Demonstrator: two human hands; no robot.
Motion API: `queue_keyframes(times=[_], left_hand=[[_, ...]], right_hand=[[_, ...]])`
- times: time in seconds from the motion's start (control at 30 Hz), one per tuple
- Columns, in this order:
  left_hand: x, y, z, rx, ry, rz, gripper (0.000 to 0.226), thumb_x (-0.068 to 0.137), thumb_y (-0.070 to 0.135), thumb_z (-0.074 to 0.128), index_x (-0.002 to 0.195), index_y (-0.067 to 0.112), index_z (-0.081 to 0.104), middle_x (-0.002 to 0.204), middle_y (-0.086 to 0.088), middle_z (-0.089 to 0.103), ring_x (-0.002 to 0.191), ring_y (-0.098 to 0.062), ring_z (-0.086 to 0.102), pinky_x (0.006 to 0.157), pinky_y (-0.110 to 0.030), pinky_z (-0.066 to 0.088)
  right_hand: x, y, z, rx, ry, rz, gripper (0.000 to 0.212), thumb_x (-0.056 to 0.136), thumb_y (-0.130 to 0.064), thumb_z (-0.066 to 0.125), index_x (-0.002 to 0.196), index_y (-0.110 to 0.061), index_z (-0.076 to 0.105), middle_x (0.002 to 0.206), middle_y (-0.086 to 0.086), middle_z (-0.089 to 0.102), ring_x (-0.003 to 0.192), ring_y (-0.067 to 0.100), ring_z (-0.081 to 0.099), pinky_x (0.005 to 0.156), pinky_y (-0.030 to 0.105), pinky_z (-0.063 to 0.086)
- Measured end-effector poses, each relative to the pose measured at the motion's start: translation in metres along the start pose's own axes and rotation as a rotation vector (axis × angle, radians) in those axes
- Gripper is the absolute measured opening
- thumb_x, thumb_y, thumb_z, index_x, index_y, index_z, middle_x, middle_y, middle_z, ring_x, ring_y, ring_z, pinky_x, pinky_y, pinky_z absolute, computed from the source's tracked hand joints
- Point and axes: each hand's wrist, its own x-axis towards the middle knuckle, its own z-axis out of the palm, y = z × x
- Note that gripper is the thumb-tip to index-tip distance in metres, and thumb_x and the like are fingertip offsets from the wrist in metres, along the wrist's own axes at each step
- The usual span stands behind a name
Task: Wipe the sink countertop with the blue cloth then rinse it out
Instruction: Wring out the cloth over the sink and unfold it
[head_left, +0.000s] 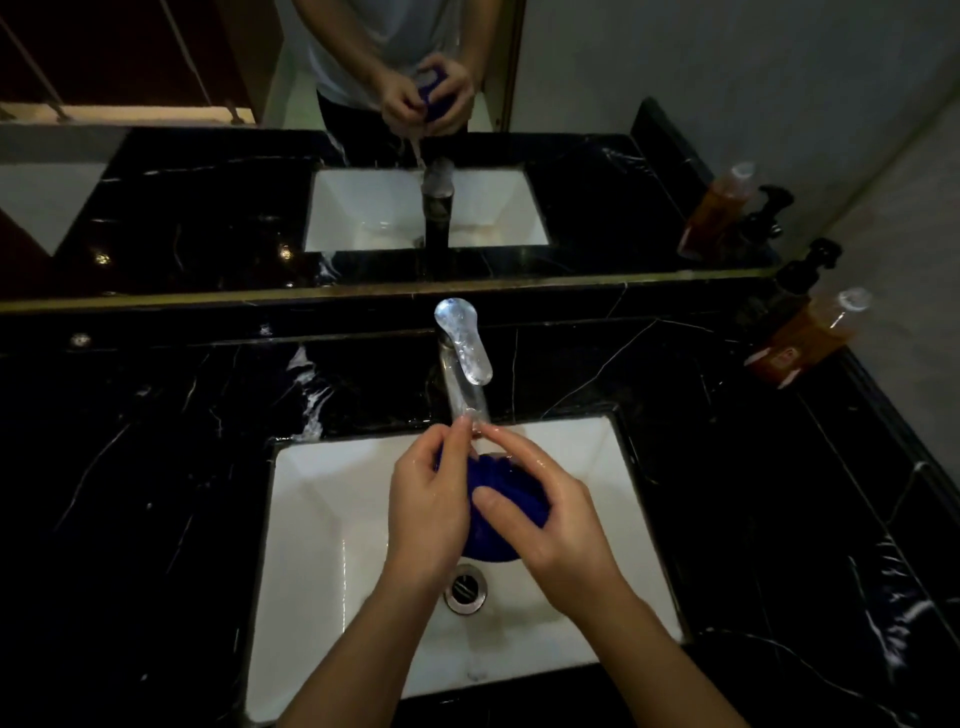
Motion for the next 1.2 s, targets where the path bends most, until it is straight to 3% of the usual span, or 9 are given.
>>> queue_keyframes(times=[0.2, 0.33, 0.43, 0.53, 0.7, 0.9, 1.07, 1.13, 1.2], left_hand=[[0.002, 0.005, 0.008, -0.359, 0.154, -0.244, 0.041, 0.096, 0.052, 0.052, 0.079, 0.018, 0.066, 0.078, -0.008, 0.068, 0.077, -0.025, 0.065, 0.073, -0.045, 0.056], [0.002, -0.003, 0.019, -0.405, 0.322, -0.508, 0.048, 0.090, 0.065, 0.055, 0.080, 0.020, 0.069, 0.084, -0.008, 0.072, 0.083, -0.027, 0.069, 0.077, -0.047, 0.061], [-0.003, -0.010, 0.025, -0.198, 0.209, -0.433, 0.045, 0.094, 0.059, 0.048, 0.078, 0.020, 0.064, 0.078, -0.008, 0.067, 0.074, -0.024, 0.065, 0.066, -0.040, 0.055], [-0.006, -0.019, 0.027, -0.033, 0.173, -0.308, 0.045, 0.096, 0.054, 0.048, 0.064, 0.023, 0.058, 0.066, -0.006, 0.060, 0.066, -0.021, 0.060, 0.066, -0.044, 0.052], [-0.011, -0.026, 0.034, -0.074, 0.239, -0.308, 0.052, 0.104, 0.041, 0.043, 0.082, 0.000, 0.065, 0.071, -0.018, 0.068, 0.065, -0.022, 0.067, 0.061, -0.037, 0.054], [-0.014, -0.036, 0.035, 0.063, 0.331, -0.133, 0.051, 0.104, 0.030, 0.045, 0.060, 0.006, 0.053, 0.051, 0.001, 0.051, 0.051, -0.011, 0.051, 0.048, -0.023, 0.042], [-0.021, -0.049, 0.026, 0.283, 0.191, 0.175, 0.046, 0.102, 0.028, 0.044, 0.057, 0.023, 0.048, 0.048, 0.008, 0.049, 0.046, -0.006, 0.048, 0.047, -0.020, 0.039], [-0.021, -0.044, 0.024, 0.234, 0.155, 0.093, 0.044, 0.104, 0.021, 0.044, 0.060, 0.021, 0.049, 0.051, 0.009, 0.050, 0.048, -0.005, 0.047, 0.049, -0.022, 0.040], [-0.012, -0.033, 0.013, 0.105, 0.043, -0.136, 0.033, 0.101, 0.012, 0.046, 0.069, 0.015, 0.053, 0.061, 0.007, 0.055, 0.057, -0.010, 0.052, 0.052, -0.027, 0.044]], right_hand=[[0.002, 0.007, 0.005, -0.018, -0.097, -0.034, 0.055, 0.091, -0.025, 0.070, 0.141, -0.027, 0.050, 0.138, -0.012, 0.057, 0.129, 0.012, 0.054, 0.102, 0.030, 0.051], [-0.006, 0.025, 0.006, -0.124, 0.051, -0.031, 0.048, 0.084, -0.046, 0.065, 0.128, -0.030, 0.055, 0.123, -0.014, 0.061, 0.115, 0.009, 0.060, 0.088, 0.025, 0.055], [-0.002, 0.041, 0.009, -0.350, 0.213, -0.148, 0.027, 0.093, -0.045, 0.052, 0.112, -0.028, 0.061, 0.106, -0.011, 0.061, 0.096, 0.005, 0.061, 0.077, 0.021, 0.053], [0.013, 0.050, 0.007, -0.436, 0.171, -0.204, 0.027, 0.097, -0.041, 0.044, 0.093, -0.020, 0.061, 0.085, -0.007, 0.060, 0.074, 0.009, 0.058, 0.066, 0.027, 0.050], [0.024, 0.052, 0.012, -0.281, 0.114, -0.079, 0.035, 0.098, -0.044, 0.038, 0.074, -0.024, 0.054, 0.059, -0.007, 0.056, 0.053, 0.014, 0.056, 0.051, 0.039, 0.048], [0.036, 0.045, 0.014, -0.174, 0.064, 0.335, 0.040, 0.103, -0.032, 0.045, 0.067, -0.017, 0.055, 0.058, -0.002, 0.057, 0.055, 0.010, 0.055, 0.058, 0.035, 0.049], [0.032, 0.035, 0.008, 0.014, -0.125, 0.721, 0.034, 0.100, -0.038, 0.044, 0.084, -0.021, 0.069, 0.078, 0.009, 0.070, 0.066, 0.018, 0.063, 0.057, 0.031, 0.048], [0.028, 0.032, 0.008, 0.070, -0.035, 0.700, 0.032, 0.101, -0.039, 0.047, 0.088, -0.018, 0.068, 0.080, 0.005, 0.070, 0.071, 0.021, 0.066, 0.057, 0.031, 0.051], [0.019, 0.035, 0.004, -0.020, 0.102, 0.397, 0.033, 0.102, -0.034, 0.047, 0.081, -0.013, 0.061, 0.069, 0.000, 0.063, 0.064, 0.016, 0.061, 0.055, 0.029, 0.050]])
